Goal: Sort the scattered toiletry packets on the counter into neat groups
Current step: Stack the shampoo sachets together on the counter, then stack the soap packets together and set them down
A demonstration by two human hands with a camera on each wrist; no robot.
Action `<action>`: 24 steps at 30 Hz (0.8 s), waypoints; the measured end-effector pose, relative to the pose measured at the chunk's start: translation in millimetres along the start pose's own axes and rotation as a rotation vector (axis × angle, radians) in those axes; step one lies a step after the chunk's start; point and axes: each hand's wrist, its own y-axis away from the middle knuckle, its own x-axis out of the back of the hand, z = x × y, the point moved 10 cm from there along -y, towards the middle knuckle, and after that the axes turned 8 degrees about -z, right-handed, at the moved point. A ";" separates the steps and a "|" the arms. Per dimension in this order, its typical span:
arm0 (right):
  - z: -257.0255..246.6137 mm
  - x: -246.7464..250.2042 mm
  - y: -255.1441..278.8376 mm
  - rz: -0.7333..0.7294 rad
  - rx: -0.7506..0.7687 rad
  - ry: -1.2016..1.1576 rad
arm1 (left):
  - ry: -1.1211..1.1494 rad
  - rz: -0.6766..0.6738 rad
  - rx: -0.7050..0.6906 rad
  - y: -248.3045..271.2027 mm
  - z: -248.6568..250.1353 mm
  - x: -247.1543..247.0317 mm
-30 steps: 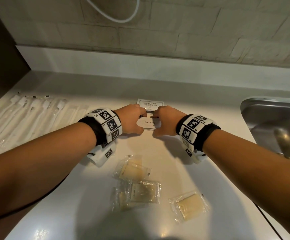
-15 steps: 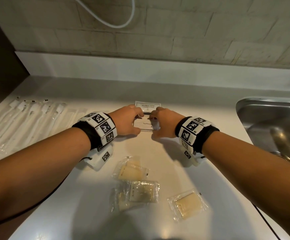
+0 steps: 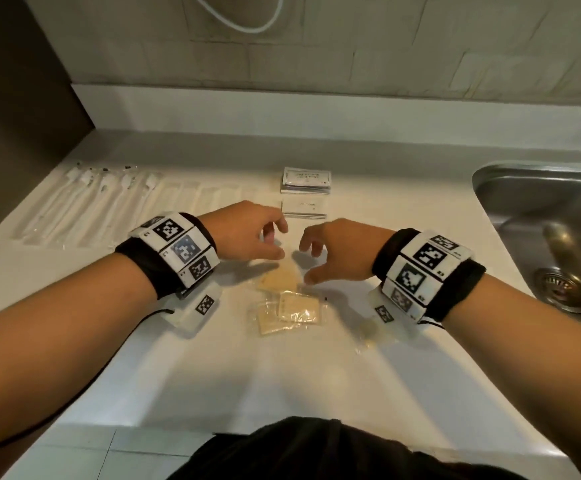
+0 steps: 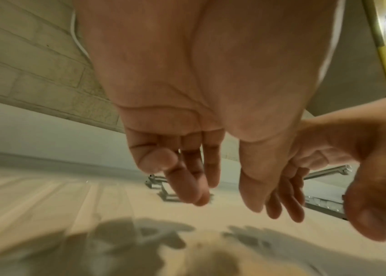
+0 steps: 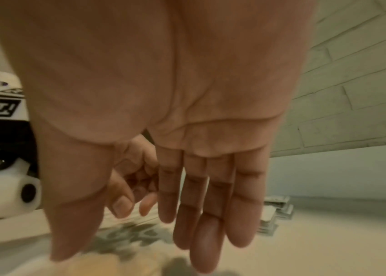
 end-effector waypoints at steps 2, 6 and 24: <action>-8.6 -19.0 8.0 -0.044 -0.008 0.020 | -0.043 -0.051 0.064 9.6 -6.2 -22.8; -14.0 -43.2 13.0 -0.026 -0.051 0.033 | -0.071 -0.010 0.122 20.1 -13.0 -45.4; -14.8 -41.3 24.4 0.027 -0.159 -0.129 | 0.422 0.188 -0.013 42.1 -14.9 -22.3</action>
